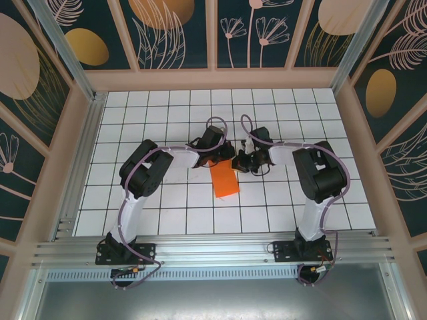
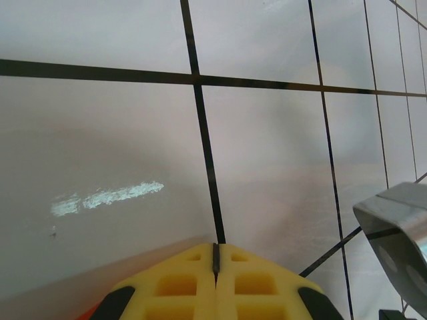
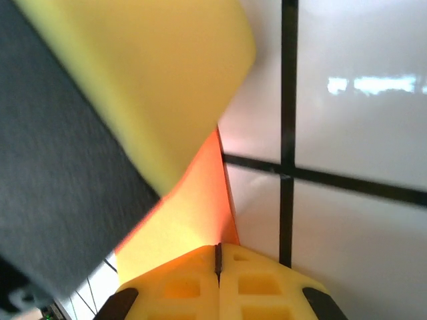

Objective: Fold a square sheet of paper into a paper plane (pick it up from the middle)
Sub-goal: First fold in half a square sheet of paper at the center of the table.

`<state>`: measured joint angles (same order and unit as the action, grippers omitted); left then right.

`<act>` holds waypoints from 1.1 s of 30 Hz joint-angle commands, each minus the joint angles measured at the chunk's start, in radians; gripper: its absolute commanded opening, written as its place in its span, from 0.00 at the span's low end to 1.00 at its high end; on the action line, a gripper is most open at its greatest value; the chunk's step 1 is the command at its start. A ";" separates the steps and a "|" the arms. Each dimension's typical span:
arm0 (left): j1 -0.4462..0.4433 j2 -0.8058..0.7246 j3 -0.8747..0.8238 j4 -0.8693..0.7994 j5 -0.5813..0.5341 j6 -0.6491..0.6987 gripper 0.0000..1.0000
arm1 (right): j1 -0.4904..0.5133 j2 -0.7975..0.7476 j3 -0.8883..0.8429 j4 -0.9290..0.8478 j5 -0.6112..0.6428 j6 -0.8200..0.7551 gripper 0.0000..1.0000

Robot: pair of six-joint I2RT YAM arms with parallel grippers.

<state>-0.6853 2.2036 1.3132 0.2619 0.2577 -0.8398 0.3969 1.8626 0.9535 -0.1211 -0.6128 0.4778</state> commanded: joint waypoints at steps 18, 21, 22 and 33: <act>0.018 0.046 0.003 -0.174 -0.031 0.004 0.00 | 0.015 -0.335 -0.267 -0.224 -0.041 -0.034 0.08; 0.019 0.005 0.073 -0.219 -0.018 0.015 0.04 | 0.014 -0.390 -0.233 -0.224 0.044 -0.027 0.14; 0.020 -0.018 0.099 -0.236 -0.018 0.019 0.08 | 0.014 -0.402 -0.220 -0.220 0.078 -0.022 0.18; 0.120 -0.355 -0.064 -0.264 -0.108 -0.051 0.44 | 0.088 -0.301 -0.069 -0.188 0.287 -0.045 0.51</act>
<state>-0.5900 1.9442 1.3323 0.0257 0.2012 -0.8673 0.4625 1.5051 0.8268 -0.3130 -0.4057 0.4500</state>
